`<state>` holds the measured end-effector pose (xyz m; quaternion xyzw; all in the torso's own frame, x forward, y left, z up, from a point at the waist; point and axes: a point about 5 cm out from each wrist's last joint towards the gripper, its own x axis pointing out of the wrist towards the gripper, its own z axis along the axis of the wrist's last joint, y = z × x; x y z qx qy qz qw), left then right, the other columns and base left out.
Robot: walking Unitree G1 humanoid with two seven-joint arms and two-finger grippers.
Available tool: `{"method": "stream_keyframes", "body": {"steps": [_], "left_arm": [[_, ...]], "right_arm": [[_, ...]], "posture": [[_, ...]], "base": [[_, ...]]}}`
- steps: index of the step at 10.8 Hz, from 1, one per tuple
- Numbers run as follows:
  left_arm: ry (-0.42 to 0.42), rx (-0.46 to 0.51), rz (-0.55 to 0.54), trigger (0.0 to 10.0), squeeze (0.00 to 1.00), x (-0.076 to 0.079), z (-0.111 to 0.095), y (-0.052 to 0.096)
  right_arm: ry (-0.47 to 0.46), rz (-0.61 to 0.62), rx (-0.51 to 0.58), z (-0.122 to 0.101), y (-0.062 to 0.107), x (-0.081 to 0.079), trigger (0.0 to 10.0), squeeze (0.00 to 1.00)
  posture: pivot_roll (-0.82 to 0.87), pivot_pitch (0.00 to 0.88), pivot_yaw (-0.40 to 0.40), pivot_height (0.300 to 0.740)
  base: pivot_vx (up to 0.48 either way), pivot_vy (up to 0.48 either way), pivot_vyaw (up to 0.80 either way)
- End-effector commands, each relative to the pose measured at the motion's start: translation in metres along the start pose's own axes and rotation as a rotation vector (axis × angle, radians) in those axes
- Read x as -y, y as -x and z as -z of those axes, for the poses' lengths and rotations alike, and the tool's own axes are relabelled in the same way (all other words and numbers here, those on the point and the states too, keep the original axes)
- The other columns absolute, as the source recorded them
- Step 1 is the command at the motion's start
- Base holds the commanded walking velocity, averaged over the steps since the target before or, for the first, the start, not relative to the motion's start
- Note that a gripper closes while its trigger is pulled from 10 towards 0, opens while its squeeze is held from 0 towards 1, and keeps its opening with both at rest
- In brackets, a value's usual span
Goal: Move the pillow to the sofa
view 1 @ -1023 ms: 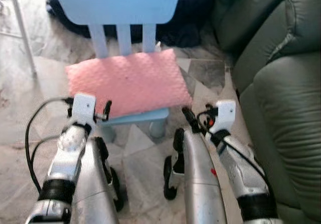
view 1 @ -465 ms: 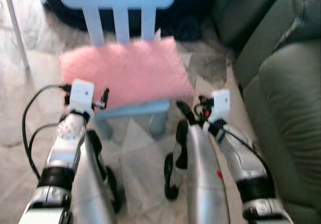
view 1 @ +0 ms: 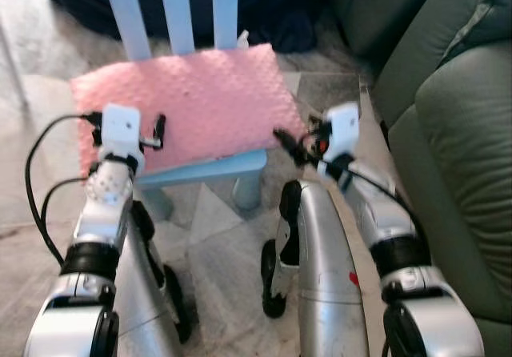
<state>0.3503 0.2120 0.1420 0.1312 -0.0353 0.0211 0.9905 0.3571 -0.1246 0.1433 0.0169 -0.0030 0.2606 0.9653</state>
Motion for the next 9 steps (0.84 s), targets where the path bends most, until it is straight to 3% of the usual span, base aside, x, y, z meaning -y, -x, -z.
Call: {"method": "stream_keyframes", "body": {"steps": [1, 2, 3, 5, 7, 8, 9], "left_arm": [[0.007, -0.036, -0.02, 10.0, 1.0, -0.002, 0.009, 0.002], [0.009, -0.038, -0.036, 10.0, 0.98, -0.001, 0.007, -0.003], [0.012, -0.035, -0.034, 10.0, 0.0, 0.0, 0.005, -0.006], [0.012, -0.02, -0.036, 10.0, 0.0, 0.002, 0.001, -0.012], [0.032, -0.076, -0.035, 10.0, 0.0, 0.003, 0.008, -0.017], [0.03, -0.111, -0.01, 10.0, 0.0, 0.008, 0.015, -0.016], [0.008, -0.183, 0.046, 2.4, 0.0, 0.018, 0.031, -0.01]], "right_arm": [[-0.004, 0.001, -0.026, 0.006, 0.002, 0.003, 10.0, 1.0], [-0.004, -0.025, -0.023, 0.003, -0.007, 0.0, 10.0, 0.0], [-0.002, -0.032, -0.029, 0.004, -0.011, -0.001, 10.0, 0.0], [-0.007, -0.042, -0.045, 0.007, -0.019, -0.005, 10.0, 0.0], [-0.036, -0.069, -0.103, 0.014, -0.029, -0.013, 10.0, 0.0], [-0.058, -0.078, -0.121, 0.018, -0.031, -0.018, 9.2, 0.0], [-0.083, -0.098, -0.153, 0.026, -0.033, -0.028, 0.0, 0.0]], "posture": [[0.02, 0.356, -0.099, 0.412], [0.01, 0.372, -0.101, 0.412], [0.01, 0.375, -0.102, 0.412], [0.01, 0.391, -0.107, 0.412], [0.02, 0.444, -0.115, 0.412], [0.02, 0.453, -0.118, 0.412], [0.02, 0.464, -0.12, 0.412]], "base": [[0.0, 0.0, 0.0], [0.0, 0.0, 0.0], [0.0, 0.0, 0.0], [0.0, 0.0, 0.0], [0.0, 0.0, 0.0], [0.0, 0.0, 0.0], [0.0, 0.0, 0.0]]}}
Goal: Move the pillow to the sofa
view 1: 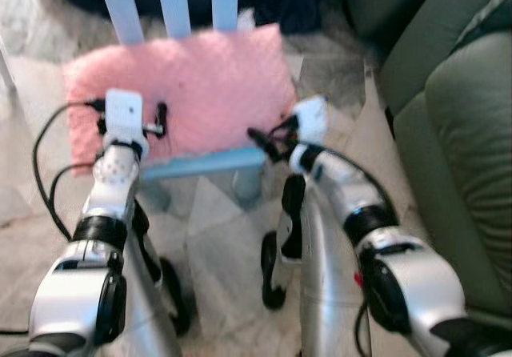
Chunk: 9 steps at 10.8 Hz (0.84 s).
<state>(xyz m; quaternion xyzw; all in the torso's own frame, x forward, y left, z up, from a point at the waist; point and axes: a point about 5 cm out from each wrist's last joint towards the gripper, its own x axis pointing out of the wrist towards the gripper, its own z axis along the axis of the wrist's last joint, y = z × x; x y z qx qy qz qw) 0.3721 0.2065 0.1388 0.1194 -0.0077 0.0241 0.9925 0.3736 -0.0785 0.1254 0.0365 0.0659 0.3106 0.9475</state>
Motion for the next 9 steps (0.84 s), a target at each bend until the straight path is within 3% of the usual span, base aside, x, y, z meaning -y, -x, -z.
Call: {"method": "stream_keyframes", "body": {"steps": [1, 3, 9], "left_arm": [[-0.012, -0.173, 0.065, 0.0, 0.0, 0.015, 0.042, 0.016], [-0.02, -0.203, 0.073, 0.0, 0.0, 0.017, 0.051, 0.022], [-0.016, -0.21, 0.07, 0.0, 0.0, 0.014, 0.055, 0.023]], "right_arm": [[-0.019, -0.023, -0.052, 0.014, 0.0, -0.007, 0.0, 0.0], [0.004, -0.05, -0.084, 0.023, -0.002, -0.016, 0.0, 0.0], [0.03, 0.009, -0.117, 0.027, 0.0, -0.01, 0.0, 0.0]], "posture": [[0.02, 0.472, -0.123, 0.412], [0.02, 0.485, -0.127, 0.412], [0.01, 0.483, -0.146, 0.412]], "base": [[0.0, 0.0, 0.0], [0.0, 0.0, 0.0], [0.0, 0.0, 0.0]]}}
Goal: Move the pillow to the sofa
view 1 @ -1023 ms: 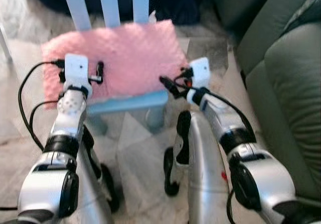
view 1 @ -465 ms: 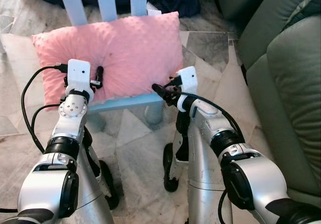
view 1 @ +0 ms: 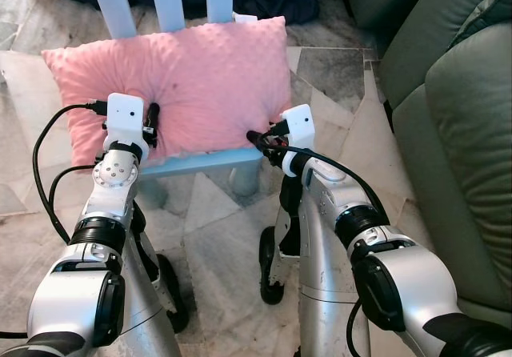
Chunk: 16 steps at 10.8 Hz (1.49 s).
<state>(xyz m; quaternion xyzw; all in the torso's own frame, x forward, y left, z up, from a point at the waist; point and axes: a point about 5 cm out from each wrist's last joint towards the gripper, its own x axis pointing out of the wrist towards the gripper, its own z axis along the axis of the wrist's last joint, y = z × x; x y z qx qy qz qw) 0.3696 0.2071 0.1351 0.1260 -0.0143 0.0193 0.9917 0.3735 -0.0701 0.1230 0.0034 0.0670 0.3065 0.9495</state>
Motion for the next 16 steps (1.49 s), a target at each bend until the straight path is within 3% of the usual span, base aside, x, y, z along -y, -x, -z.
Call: {"method": "stream_keyframes", "body": {"steps": [1, 5, 7, 9, 10, 12, 13, 15, 16], "left_arm": [[0.001, -0.222, 0.07, 0.0, 0.0, 0.016, 0.051, 0.022], [0.008, -0.211, 0.082, 0.0, 0.0, 0.021, 0.049, 0.02], [0.009, -0.193, 0.103, 0.0, 0.0, 0.027, 0.046, 0.019], [0.053, -0.172, 0.082, 0.0, 0.0, 0.024, 0.041, 0.016], [0.065, -0.136, 0.099, 0.0, 0.0, 0.026, 0.035, 0.015], [0.112, -0.131, 0.16, 0.0, 0.0, 0.031, 0.042, 0.023], [0.11, -0.117, 0.176, 0.0, 0.0, 0.024, 0.042, 0.025], [0.167, -0.088, 0.196, 0.0, 0.0, 0.012, 0.045, 0.034], [0.146, -0.046, 0.211, 0.0, 0.0, 0.008, 0.042, 0.042]], "right_arm": [[-0.03, -0.009, -0.095, 0.024, 0.005, -0.005, 0.0, 0.0], [-0.004, -0.003, -0.092, 0.019, 0.004, -0.001, 0.0, 0.0], [0.057, 0.006, -0.098, 0.02, 0.009, 0.007, 0.0, 0.0], [0.102, 0.066, -0.043, 0.007, 0.013, 0.021, 0.0, 0.0], [0.105, 0.093, -0.007, 0.0, 0.015, 0.029, 0.0, 0.0], [0.117, 0.072, 0.084, -0.01, 0.017, 0.03, 0.0, 0.0], [0.121, 0.074, 0.123, -0.011, 0.022, 0.032, 0.0, 0.0], [0.041, 0.179, 0.172, 0.012, 0.046, 0.042, 0.0, 0.0], [0.03, 0.235, 0.191, 0.022, 0.058, 0.045, 0.0, 0.0]], "posture": [[0.01, 0.483, -0.146, 0.412], [0.0, 0.463, -0.156, 0.412], [-0.01, 0.433, -0.161, 0.412], [-0.03, 0.386, -0.167, 0.412], [-0.04, 0.346, -0.167, 0.412], [-0.01, 0.216, -0.127, 0.412], [-0.01, 0.159, -0.106, 0.412], [0.0, 0.015, -0.076, 0.412], [0.0, 0.0, -0.065, 0.412]], "base": [[0.0, 0.0, 0.0], [0.0, 0.0, 0.0], [0.0, 0.0, 0.0], [0.0, 0.0, 0.0], [0.0, 0.0, 0.0], [0.0, 0.0, 0.0], [0.0, 0.0, 0.0], [0.0, 0.0, 0.0], [0.0, 0.0, 0.0]]}}
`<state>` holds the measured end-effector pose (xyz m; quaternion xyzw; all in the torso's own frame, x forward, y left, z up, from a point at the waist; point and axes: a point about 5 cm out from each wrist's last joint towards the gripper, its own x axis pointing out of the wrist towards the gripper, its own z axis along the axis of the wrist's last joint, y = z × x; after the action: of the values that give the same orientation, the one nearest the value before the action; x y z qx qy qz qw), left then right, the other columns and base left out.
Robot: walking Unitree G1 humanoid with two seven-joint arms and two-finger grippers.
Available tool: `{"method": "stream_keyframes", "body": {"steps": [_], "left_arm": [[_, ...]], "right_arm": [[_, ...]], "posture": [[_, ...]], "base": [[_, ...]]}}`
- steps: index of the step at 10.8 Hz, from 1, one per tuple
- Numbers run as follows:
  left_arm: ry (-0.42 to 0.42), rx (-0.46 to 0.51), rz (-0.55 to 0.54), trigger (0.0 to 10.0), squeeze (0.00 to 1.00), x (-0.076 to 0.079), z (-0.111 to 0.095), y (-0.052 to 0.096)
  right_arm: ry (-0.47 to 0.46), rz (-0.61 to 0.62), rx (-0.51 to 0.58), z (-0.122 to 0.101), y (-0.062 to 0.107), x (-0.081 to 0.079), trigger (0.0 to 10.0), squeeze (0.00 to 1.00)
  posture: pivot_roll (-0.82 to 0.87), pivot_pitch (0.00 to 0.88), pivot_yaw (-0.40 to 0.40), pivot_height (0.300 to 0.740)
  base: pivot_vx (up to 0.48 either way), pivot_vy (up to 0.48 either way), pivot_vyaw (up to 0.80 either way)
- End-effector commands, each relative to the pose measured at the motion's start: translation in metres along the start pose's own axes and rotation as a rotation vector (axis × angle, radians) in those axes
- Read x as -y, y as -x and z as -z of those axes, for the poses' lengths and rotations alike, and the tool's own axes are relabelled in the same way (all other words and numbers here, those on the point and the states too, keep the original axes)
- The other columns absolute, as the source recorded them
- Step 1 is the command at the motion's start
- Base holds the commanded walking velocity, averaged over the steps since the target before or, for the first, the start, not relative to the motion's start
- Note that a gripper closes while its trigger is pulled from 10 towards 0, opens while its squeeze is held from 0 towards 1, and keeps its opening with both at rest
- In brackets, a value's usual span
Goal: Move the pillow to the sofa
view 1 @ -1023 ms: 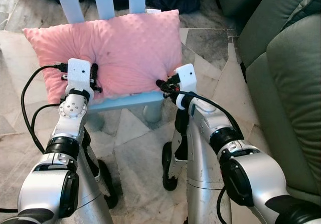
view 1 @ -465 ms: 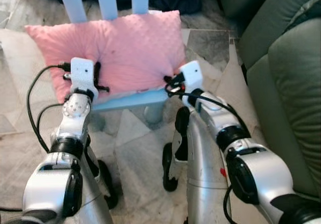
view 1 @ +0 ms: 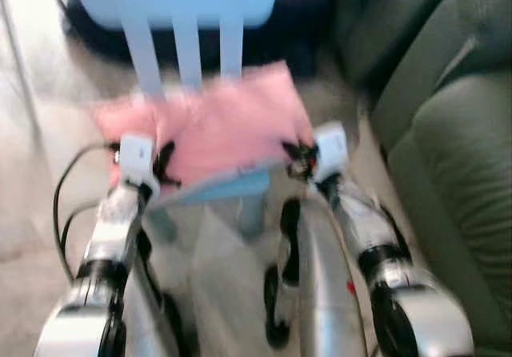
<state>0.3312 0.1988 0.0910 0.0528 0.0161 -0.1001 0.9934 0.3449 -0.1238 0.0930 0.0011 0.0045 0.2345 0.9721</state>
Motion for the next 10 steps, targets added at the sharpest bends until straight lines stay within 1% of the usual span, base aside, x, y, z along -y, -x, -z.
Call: {"method": "stream_keyframes", "body": {"steps": [1, 2, 3, 4, 5, 6, 7, 8, 9, 10], "left_arm": [[0.026, -0.002, -0.049, 0.0, 0.0, -0.01, 0.002, 0.008], [0.075, 0.024, -0.073, 0.0, 0.0, -0.006, 0.004, 0.022], [0.048, 0.047, -0.07, 0.0, 0.0, 0.0, 0.003, 0.029], [0.067, 0.061, -0.079, 0.3, 0.0, 0.002, 0.001, 0.031], [0.071, 0.065, -0.067, 10.0, 0.0, 0.007, 0.001, 0.029], [0.063, 0.062, -0.057, 10.0, 0.0, 0.011, -0.005, 0.024], [0.065, 0.066, -0.059, 10.0, 0.0, 0.012, -0.008, 0.022], [0.077, 0.068, -0.07, 10.0, 0.0, 0.014, -0.011, 0.018], [0.079, 0.042, -0.067, 10.0, 0.0, 0.017, -0.008, 0.018], [0.077, 0.036, -0.067, 10.0, 0.0, 0.018, -0.007, 0.019]], "right_arm": [[-0.029, 0.137, 0.083, -0.01, 0.01, 0.021, 0.0, 0.0], [-0.061, 0.248, 0.104, -0.002, 0.034, 0.026, 0.0, 0.0], [-0.093, 0.321, 0.084, 0.006, 0.046, 0.027, 8.3, 0.0], [-0.079, 0.313, 0.075, 0.009, 0.05, 0.023, 10.0, 0.0], [-0.095, 0.299, 0.061, 0.016, 0.057, 0.015, 10.0, 0.0], [-0.093, 0.261, 0.058, 0.016, 0.062, 0.003, 10.0, 0.0], [-0.079, 0.258, 0.055, 0.013, 0.062, 0.002, 10.0, 0.0], [-0.094, 0.287, 0.068, 0.007, 0.061, 0.01, 10.0, 0.0], [-0.102, 0.301, 0.066, 0.005, 0.063, 0.013, 10.0, 0.0], [-0.108, 0.312, 0.063, 0.004, 0.063, 0.014, 10.0, 0.0]], "posture": [[0.0, 0.0, -0.056, 0.412], [0.0, 0.0, -0.051, 0.412], [0.0, 0.0, -0.047, 0.412], [0.0, 0.0, -0.045, 0.412], [0.0, 0.0, -0.055, 0.412], [-0.01, 0.0, -0.052, 0.412], [-0.01, 0.0, -0.051, 0.412], [-0.02, 0.0, -0.047, 0.417], [-0.03, 0.0, -0.046, 0.442], [-0.03, 0.0, -0.045, 0.457]], "base": [[0.0, 0.0, 0.0], [0.0, 0.0, 0.0], [0.0, 0.0, 0.0], [0.0, 0.0, 0.0], [0.0, 0.0, 0.0], [0.0, 0.0, 0.0], [0.0, 0.0, 0.0], [0.0, 0.0, 0.0], [0.0, 0.0, 0.0], [0.0, 0.0, 0.0]]}}
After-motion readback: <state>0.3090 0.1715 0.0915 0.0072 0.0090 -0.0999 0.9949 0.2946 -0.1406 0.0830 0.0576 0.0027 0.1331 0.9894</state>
